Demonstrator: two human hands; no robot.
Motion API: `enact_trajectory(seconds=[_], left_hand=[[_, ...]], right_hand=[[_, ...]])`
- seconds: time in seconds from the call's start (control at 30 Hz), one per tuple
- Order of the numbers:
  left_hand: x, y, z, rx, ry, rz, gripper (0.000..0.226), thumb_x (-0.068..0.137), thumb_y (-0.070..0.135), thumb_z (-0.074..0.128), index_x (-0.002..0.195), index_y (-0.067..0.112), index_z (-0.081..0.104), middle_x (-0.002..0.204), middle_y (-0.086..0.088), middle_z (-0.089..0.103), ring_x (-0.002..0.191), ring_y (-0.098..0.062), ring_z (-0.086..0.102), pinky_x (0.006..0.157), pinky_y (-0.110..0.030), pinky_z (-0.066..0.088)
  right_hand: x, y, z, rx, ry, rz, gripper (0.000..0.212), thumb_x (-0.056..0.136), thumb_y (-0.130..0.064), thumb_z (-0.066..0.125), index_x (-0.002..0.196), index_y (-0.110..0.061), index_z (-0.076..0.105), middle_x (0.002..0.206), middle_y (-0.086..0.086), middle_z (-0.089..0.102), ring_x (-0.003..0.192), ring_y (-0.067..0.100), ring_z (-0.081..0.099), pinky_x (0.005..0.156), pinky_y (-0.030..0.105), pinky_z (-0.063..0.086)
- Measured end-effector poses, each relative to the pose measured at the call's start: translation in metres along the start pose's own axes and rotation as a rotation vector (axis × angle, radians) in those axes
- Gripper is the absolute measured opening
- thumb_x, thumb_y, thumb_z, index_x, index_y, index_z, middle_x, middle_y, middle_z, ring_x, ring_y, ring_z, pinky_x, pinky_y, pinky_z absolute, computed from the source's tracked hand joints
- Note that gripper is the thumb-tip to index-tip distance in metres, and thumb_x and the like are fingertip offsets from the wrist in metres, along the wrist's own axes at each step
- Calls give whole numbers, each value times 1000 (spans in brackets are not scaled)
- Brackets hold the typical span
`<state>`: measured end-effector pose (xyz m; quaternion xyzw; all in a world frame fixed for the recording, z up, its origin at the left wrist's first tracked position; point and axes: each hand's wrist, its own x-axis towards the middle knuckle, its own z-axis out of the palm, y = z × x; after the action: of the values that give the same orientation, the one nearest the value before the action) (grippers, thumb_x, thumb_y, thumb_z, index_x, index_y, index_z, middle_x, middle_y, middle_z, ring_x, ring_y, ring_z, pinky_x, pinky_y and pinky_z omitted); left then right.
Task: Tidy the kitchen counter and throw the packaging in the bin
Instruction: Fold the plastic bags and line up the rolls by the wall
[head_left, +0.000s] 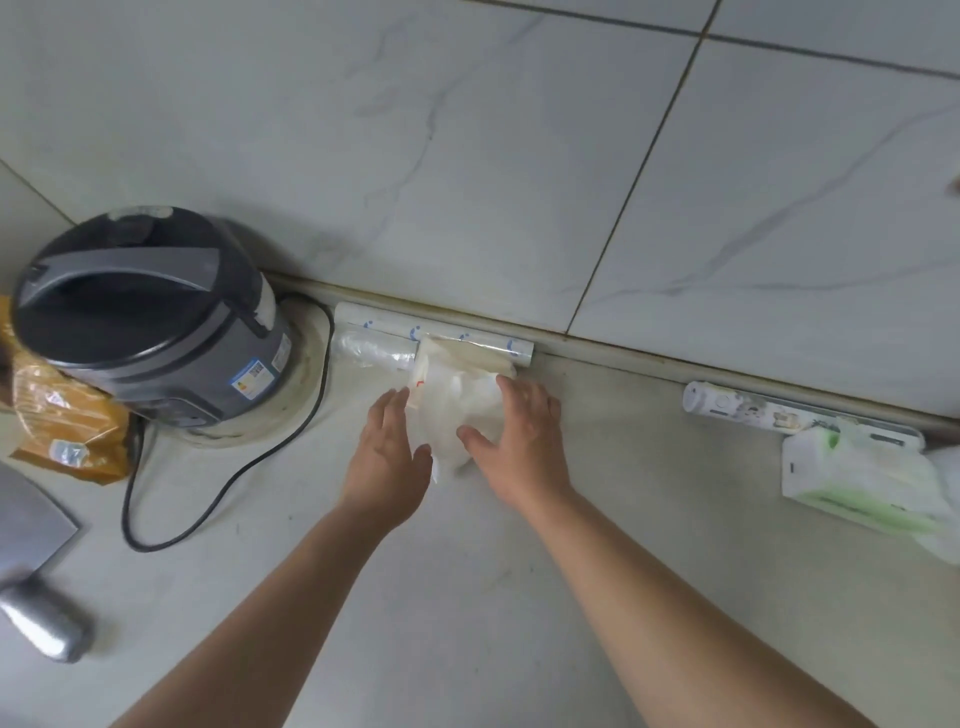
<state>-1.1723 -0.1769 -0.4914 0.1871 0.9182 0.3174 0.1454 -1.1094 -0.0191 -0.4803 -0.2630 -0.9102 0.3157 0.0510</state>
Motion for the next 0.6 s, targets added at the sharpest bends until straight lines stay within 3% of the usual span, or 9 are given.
enact_trajectory(seconds=[0.13, 0.3, 0.6], left_hand=[[-56, 13, 4, -15, 11, 6, 71, 90, 12, 61, 152, 10, 24, 158, -7, 24, 144, -25, 27, 112, -39, 31], [-130, 38, 18, 15, -80, 197, 68, 88, 8, 65, 149, 5, 33, 156, -12, 30, 144, -28, 29, 112, -43, 35], [-213, 47, 36, 70, -252, 442, 63, 89, 10, 66, 146, 7, 40, 158, -10, 30, 146, -26, 26, 117, -42, 28]], right_hand=[[-70, 14, -17, -20, 48, 15, 65, 83, -41, 73, 137, -14, 50, 133, 9, 50, 124, 31, 39, 101, 39, 41], [-152, 30, -31, -34, 68, 75, 62, 88, -39, 69, 141, -14, 47, 137, 9, 50, 126, 31, 39, 104, 40, 40], [-240, 42, -52, -98, 115, 228, 57, 93, -35, 64, 142, -14, 45, 140, 10, 48, 128, 31, 37, 106, 43, 39]])
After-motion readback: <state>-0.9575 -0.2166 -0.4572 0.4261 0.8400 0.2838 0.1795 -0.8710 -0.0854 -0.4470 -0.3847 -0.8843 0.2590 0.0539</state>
